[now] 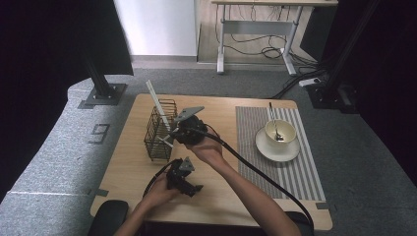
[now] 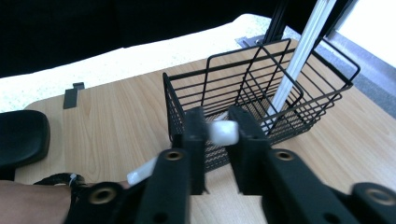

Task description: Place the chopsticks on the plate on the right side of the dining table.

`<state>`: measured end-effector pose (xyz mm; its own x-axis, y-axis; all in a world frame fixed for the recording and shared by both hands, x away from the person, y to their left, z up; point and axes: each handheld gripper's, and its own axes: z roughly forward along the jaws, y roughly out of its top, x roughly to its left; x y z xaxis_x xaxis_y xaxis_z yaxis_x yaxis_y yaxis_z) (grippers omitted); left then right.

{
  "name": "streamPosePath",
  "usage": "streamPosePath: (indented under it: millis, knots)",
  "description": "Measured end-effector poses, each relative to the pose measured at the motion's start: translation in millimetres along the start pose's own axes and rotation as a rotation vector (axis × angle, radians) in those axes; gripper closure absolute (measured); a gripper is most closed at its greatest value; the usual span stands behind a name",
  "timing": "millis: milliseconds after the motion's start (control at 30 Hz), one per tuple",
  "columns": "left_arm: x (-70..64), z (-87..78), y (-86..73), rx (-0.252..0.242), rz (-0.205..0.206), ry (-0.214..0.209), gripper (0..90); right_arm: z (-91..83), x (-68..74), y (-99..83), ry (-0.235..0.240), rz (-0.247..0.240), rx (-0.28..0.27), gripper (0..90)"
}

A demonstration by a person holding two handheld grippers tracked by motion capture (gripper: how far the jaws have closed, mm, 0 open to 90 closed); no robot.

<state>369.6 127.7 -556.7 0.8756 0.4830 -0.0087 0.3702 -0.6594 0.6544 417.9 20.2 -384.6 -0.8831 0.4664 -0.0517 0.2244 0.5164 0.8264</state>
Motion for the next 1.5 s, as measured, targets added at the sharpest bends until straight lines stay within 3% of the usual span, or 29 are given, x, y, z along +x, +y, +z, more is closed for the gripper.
streamPosePath:
  millis: [400, 833, 1500]
  knots:
    - [0.1, -0.1, 0.0, 0.001, 0.001, -0.001, 0.0, -8.5, -0.3, 3.9, 0.01, 0.01, -0.015, 81.9]
    - [0.3, -0.2, 0.0, 0.003, 0.004, -0.001, 0.0, -36.1, -2.9, 9.5, 0.06, 0.002, -0.023, 81.9]
    - [0.1, 0.1, -0.1, -0.001, 0.001, -0.001, 0.0, -87.0, -19.4, 15.5, 0.096, 0.044, -0.065, 81.9]
